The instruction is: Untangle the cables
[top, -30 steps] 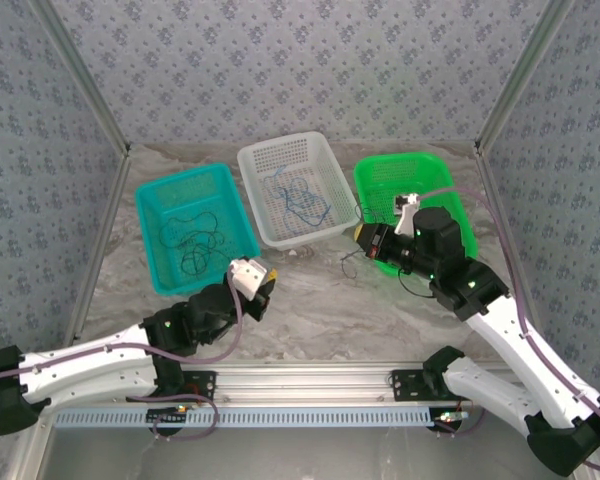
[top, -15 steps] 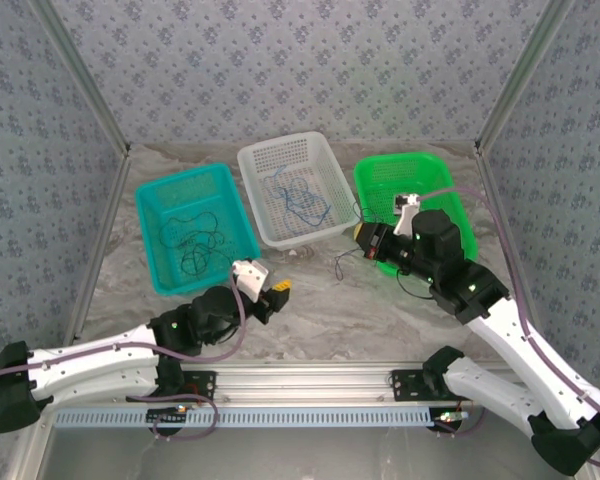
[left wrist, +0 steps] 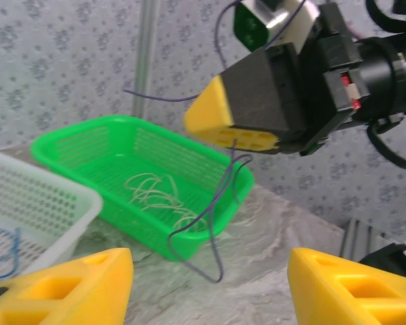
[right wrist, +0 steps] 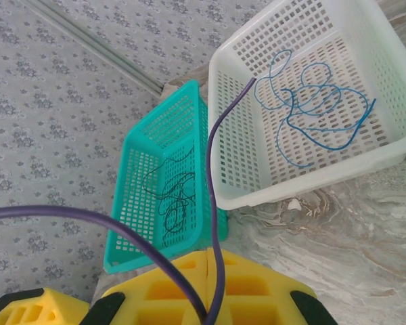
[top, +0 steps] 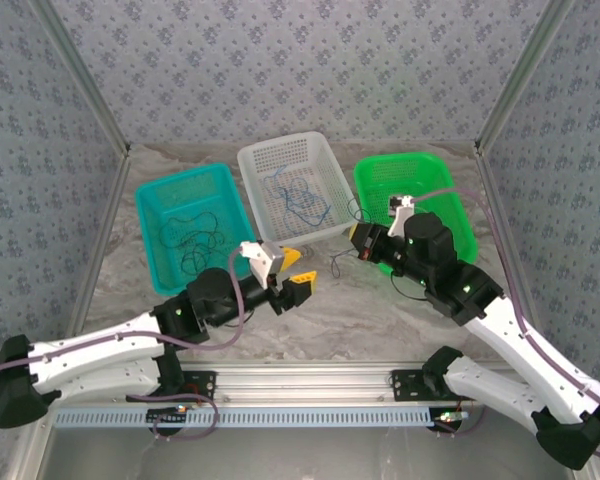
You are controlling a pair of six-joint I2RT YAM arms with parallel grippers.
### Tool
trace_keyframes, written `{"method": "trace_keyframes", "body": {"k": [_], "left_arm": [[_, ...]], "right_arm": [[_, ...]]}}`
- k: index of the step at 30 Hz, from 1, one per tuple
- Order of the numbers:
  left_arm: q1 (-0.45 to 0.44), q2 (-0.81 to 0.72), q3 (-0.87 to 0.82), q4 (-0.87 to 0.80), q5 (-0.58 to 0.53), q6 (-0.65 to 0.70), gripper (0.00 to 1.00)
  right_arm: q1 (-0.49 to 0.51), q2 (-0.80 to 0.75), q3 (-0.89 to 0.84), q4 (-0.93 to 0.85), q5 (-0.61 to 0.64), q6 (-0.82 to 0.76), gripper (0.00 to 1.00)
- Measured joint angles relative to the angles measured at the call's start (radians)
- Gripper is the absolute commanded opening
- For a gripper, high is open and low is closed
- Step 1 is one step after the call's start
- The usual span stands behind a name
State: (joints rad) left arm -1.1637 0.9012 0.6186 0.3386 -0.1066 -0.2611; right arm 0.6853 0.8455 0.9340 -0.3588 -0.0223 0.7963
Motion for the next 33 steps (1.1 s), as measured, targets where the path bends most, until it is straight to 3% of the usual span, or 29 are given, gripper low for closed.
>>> {"method": "trace_keyframes", "body": {"k": [4,10,23,27,31,33], "left_arm": [[0.005,0.075,0.04,-0.014,0.05,-0.03,0.55],[0.012,0.176,0.134,-0.045,0.096,-0.082,0.55],[0.012,0.267,0.134,-0.05,0.048,-0.149,0.52],[0.012,0.271,0.134,-0.04,0.029,-0.158,0.38],[0.012,0.293,0.134,-0.012,0.033,-0.152,0.09],[0.012,0.307,0.136,-0.003,0.044,-0.141,0.0]], "right_arm": [[0.011,0.002,0.001,0.0,0.013,-0.001,0.0],[0.014,0.002,0.001,0.0,0.02,-0.001,0.0],[0.014,0.002,0.019,0.008,0.019,0.0,0.0],[0.014,0.002,0.019,0.019,0.018,0.001,0.0],[0.014,0.002,0.019,0.027,0.015,0.008,0.0],[0.014,0.002,0.019,0.027,0.015,0.01,0.0]]}}
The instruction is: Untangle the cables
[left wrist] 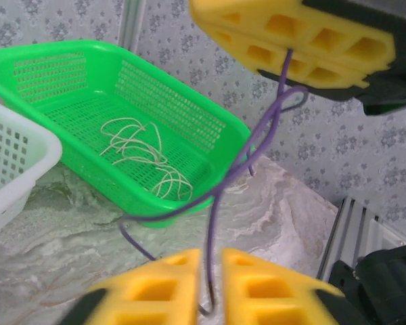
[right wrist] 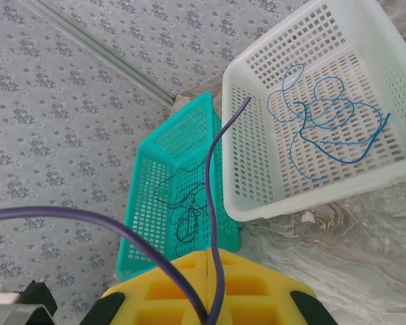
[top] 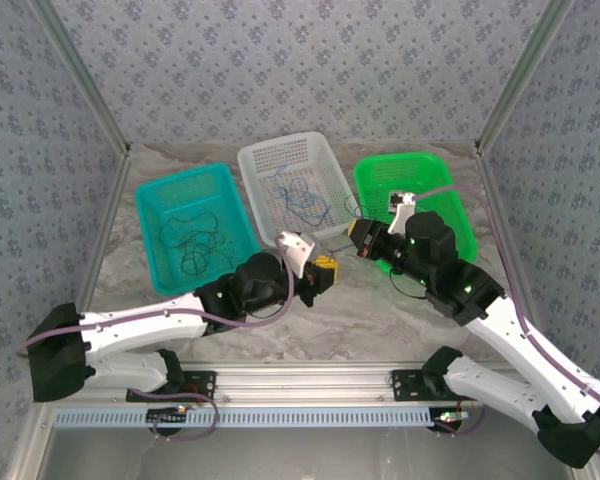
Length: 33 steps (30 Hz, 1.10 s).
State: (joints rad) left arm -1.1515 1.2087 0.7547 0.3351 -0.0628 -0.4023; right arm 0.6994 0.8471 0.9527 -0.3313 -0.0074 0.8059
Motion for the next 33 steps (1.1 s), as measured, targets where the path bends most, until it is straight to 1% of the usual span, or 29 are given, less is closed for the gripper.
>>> {"method": "trace_keyframes", "body": {"k": [6,9,16,20,23,25,28,30,33], "left_arm": [[0.0,0.024,0.005,0.007,0.051,0.038,0.0],[0.0,0.013,-0.001,0.017,0.071,0.063,0.0],[-0.003,-0.152,-0.102,0.023,0.131,0.166,0.0],[-0.003,-0.251,-0.14,0.015,0.183,0.232,0.0],[-0.003,-0.343,-0.179,0.005,0.199,0.269,0.0],[-0.002,-0.416,-0.21,0.002,0.189,0.291,0.0],[0.0,-0.515,-0.25,-0.02,0.145,0.314,0.0],[0.0,-0.584,-0.282,-0.042,0.098,0.325,0.0],[0.0,-0.674,-0.322,-0.053,0.031,0.342,0.0]], "right_arm": [[-0.008,0.0,0.0,-0.002,0.001,0.009,0.0],[-0.051,0.0,0.0,-0.011,-0.007,0.01,0.0],[-0.188,0.013,-0.003,-0.024,-0.066,0.026,0.0],[-0.234,0.06,-0.011,-0.027,-0.116,0.044,0.0],[-0.27,0.09,-0.037,-0.021,-0.162,0.062,0.0],[-0.298,0.106,-0.063,-0.018,-0.209,0.082,0.0],[-0.296,0.13,-0.087,-0.012,-0.305,0.108,0.0],[-0.285,0.146,-0.099,0.007,-0.354,0.124,0.0],[-0.251,0.174,-0.111,0.04,-0.392,0.145,0.0]]}}
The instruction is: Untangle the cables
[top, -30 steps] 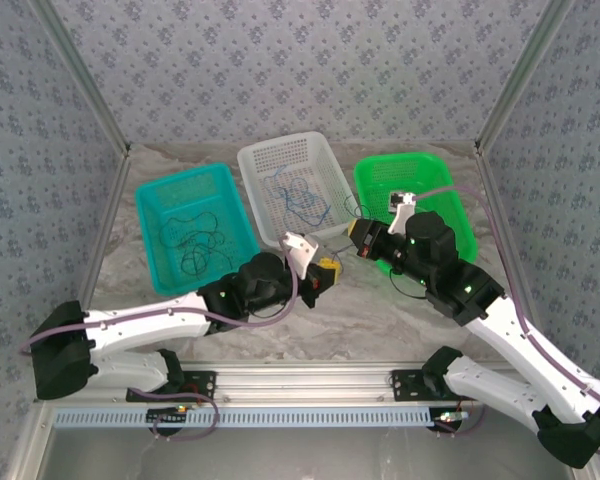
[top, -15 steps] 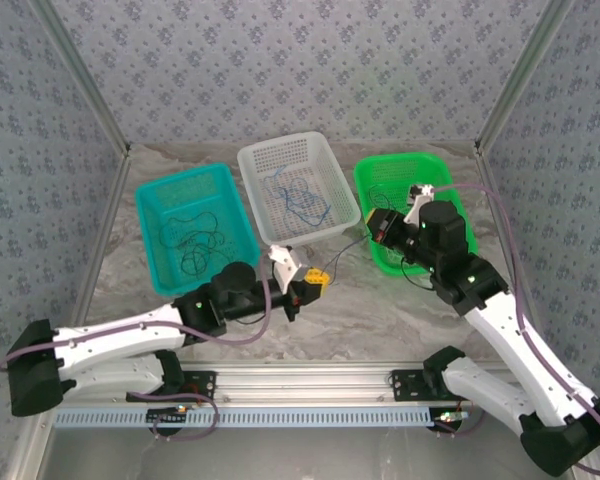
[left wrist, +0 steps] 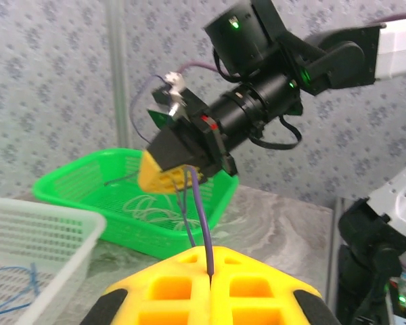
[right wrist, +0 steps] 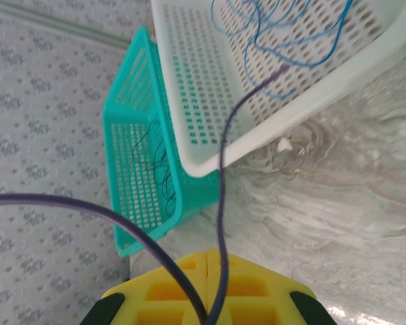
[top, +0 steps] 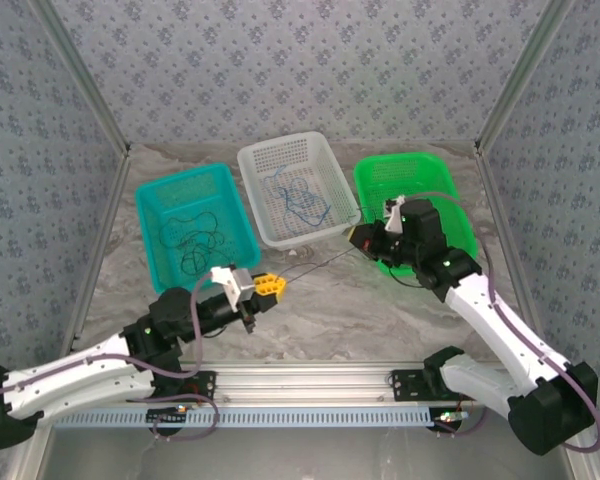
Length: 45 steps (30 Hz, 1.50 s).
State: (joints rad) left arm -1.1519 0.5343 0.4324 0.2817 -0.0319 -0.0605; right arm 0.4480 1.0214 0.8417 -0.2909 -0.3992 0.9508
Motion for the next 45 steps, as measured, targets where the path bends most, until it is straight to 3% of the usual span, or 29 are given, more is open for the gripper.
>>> {"method": "trace_keyframes", "body": {"k": [4,5,10,11,13,14,18,21,24,36,45], "left_arm": [[-0.001,-0.097,-0.039,-0.001,-0.089,0.03,0.0],[-0.002,-0.113,-0.043,0.001,-0.109,0.041,0.0],[-0.002,-0.152,-0.046,0.045,-0.194,0.103,0.0],[-0.002,-0.154,-0.046,0.06,-0.211,0.117,0.0],[0.0,-0.154,-0.032,0.066,-0.243,0.143,0.0],[0.002,-0.154,-0.013,0.061,-0.261,0.156,0.0],[0.037,-0.156,0.111,0.022,-0.332,0.184,0.0],[0.071,-0.161,0.177,-0.028,-0.385,0.188,0.0],[0.107,-0.159,0.209,-0.086,-0.442,0.192,0.0],[0.336,-0.047,0.352,-0.259,-0.512,0.237,0.0],[0.536,0.074,0.446,-0.263,-0.398,0.221,0.0]], "right_arm": [[0.061,0.047,-0.022,0.064,-0.017,0.028,0.01],[0.083,0.066,-0.027,0.083,-0.015,0.035,0.07],[0.24,0.218,-0.024,0.166,0.027,0.063,0.14],[0.274,0.257,-0.016,0.176,0.037,0.067,0.24],[0.322,0.325,0.005,0.184,0.06,0.071,0.54],[0.339,0.354,0.017,0.187,0.072,0.069,0.6],[0.37,0.381,0.046,0.192,0.124,0.041,0.77],[0.367,0.335,0.049,0.188,0.175,0.023,0.8],[0.353,0.259,0.049,0.163,0.212,0.001,0.9],[0.312,0.027,0.033,0.011,0.307,-0.094,0.91],[0.289,-0.047,-0.018,-0.063,0.322,-0.111,0.91]]}}
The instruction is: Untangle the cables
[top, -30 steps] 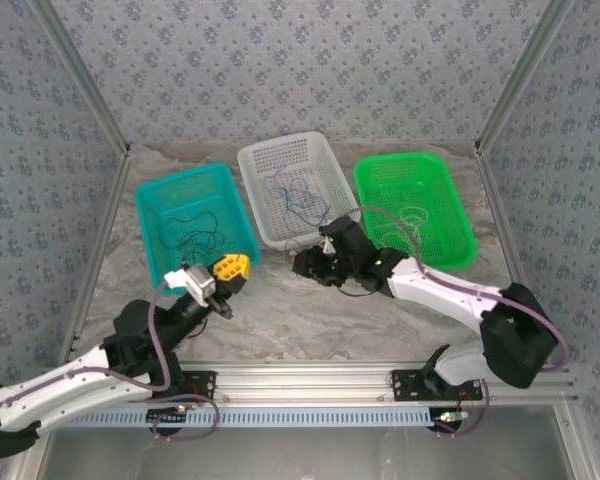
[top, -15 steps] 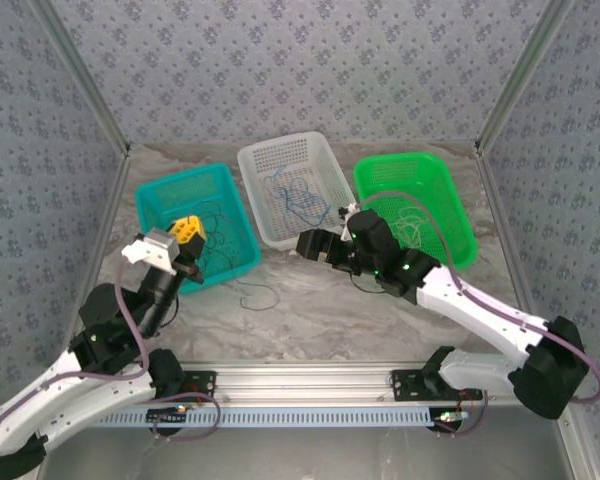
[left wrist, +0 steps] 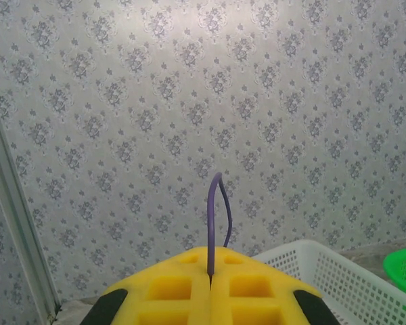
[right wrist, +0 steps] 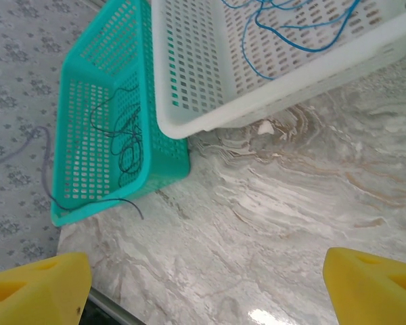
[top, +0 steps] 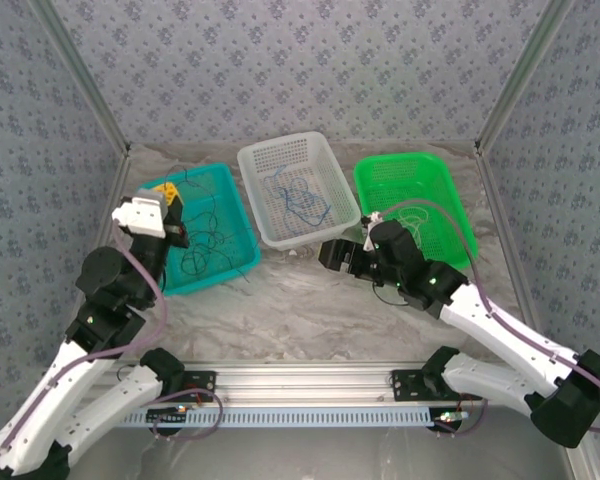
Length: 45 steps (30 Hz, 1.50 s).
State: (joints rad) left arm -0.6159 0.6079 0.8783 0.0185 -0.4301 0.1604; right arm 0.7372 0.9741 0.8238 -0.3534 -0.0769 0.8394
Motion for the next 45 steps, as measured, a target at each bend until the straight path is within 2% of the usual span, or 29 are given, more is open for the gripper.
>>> {"method": "trace_keyframes", "body": {"k": [11,16,20,22,24,26,28,29,33,36,38,42,45], "left_arm": [[0.214,0.11,0.155,0.001,0.114,-0.054,0.0],[0.359,0.178,0.138,0.01,0.206,-0.153,0.0],[0.434,0.227,0.033,0.033,0.264,-0.244,0.0],[0.462,0.273,-0.037,0.033,0.285,-0.291,0.15],[0.484,0.331,-0.082,0.015,0.293,-0.327,0.42],[0.5,0.4,-0.097,-0.027,0.292,-0.37,0.63],[0.507,0.465,-0.096,-0.068,0.292,-0.408,0.96],[0.507,0.486,-0.096,-0.087,0.291,-0.425,0.99],[0.507,0.537,-0.074,-0.182,0.285,-0.473,0.99],[0.493,0.537,-0.069,-0.188,0.275,-0.474,1.0],[0.46,0.528,-0.093,-0.139,0.261,-0.46,0.99],[0.364,0.513,-0.202,-0.014,0.236,-0.399,1.0],[0.331,0.536,-0.273,0.075,0.216,-0.325,0.99]], "right_arm": [[-0.024,-0.043,-0.041,-0.034,0.01,-0.003,0.91],[-0.026,-0.043,-0.05,-0.041,0.01,-0.003,0.91],[-0.033,-0.045,-0.061,-0.047,0.012,-0.01,0.9],[-0.033,-0.045,-0.063,-0.056,0.027,-0.031,0.91],[-0.033,-0.046,-0.066,-0.062,0.051,-0.066,0.92],[-0.033,-0.048,-0.07,-0.071,0.087,-0.112,0.93],[-0.033,-0.054,-0.071,-0.085,0.138,-0.179,0.94],[-0.033,-0.059,-0.071,-0.089,0.169,-0.212,0.95],[-0.04,-0.114,-0.076,-0.089,0.334,-0.381,0.99],[-0.085,-0.172,-0.126,-0.017,0.464,-0.558,1.0],[-0.168,-0.188,-0.19,0.063,0.493,-0.655,1.0],[-0.434,-0.158,-0.323,0.232,0.457,-0.739,1.0],[-0.547,-0.135,-0.439,0.399,0.407,-0.789,1.0]]}}
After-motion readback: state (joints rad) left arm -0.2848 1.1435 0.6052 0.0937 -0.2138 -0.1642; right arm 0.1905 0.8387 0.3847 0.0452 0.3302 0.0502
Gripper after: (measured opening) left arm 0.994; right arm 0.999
